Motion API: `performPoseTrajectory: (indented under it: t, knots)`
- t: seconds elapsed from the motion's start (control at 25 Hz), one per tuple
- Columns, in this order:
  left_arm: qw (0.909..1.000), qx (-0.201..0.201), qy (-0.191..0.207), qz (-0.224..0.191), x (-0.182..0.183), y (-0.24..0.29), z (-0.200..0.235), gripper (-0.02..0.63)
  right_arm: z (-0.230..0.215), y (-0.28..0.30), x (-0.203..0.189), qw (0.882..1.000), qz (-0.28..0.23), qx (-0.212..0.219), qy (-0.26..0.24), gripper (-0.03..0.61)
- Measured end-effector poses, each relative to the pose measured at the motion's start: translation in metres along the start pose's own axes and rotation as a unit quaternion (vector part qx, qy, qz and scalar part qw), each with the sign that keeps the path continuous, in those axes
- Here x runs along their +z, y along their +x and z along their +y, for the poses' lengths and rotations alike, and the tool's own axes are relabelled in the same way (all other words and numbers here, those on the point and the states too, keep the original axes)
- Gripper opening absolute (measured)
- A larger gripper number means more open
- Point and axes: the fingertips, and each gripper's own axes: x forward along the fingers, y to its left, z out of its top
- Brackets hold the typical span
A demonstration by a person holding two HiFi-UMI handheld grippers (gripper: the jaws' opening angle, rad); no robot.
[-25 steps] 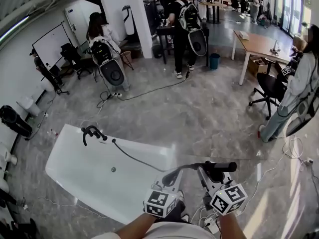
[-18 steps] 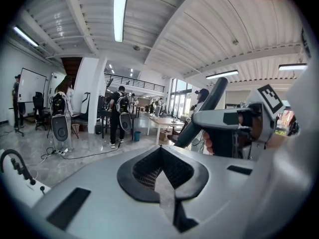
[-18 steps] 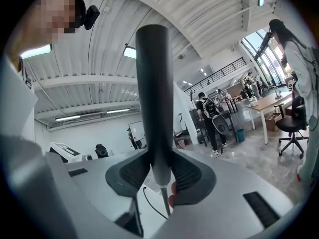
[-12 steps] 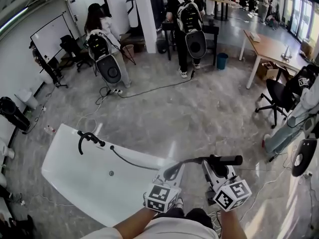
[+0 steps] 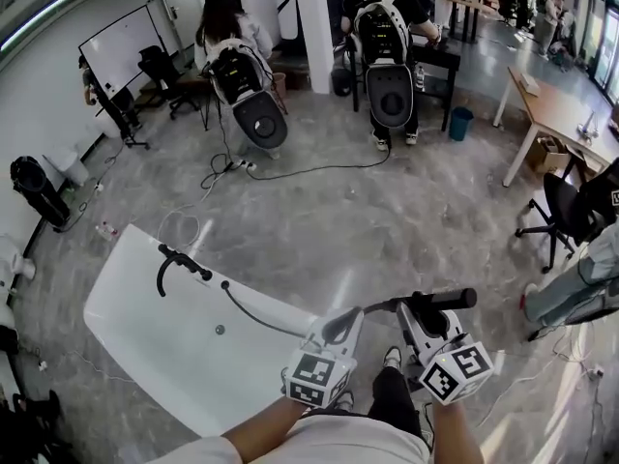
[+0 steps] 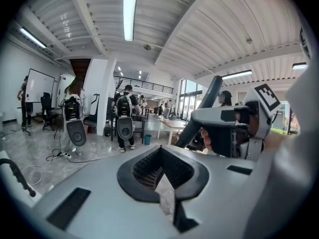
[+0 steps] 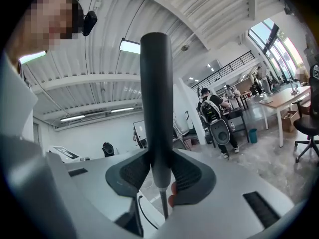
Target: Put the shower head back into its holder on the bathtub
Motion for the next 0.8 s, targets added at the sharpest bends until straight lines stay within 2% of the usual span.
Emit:
performPoseTrajectory:
  t: [0.36,0.56,0.8]
  knots:
    - [0.9964,0.081,-0.024,0.002,0.024,0.081,0.048,0.005,-0.064,0.087,0.028,0.996,0.033,0.082,0.007,0.143]
    - [0.9876,0.149,-0.049,0.0,0.037,0.116,0.075,0.005,-0.086,0.135,0.043,0.986,0.063,0.151,0.009,0.143]
    - [0.9771,0.205,-0.058,-0.005,0.05,0.148,0.096,0.005,-0.109,0.177,0.06,0.975,0.076,0.21,0.005,0.143]
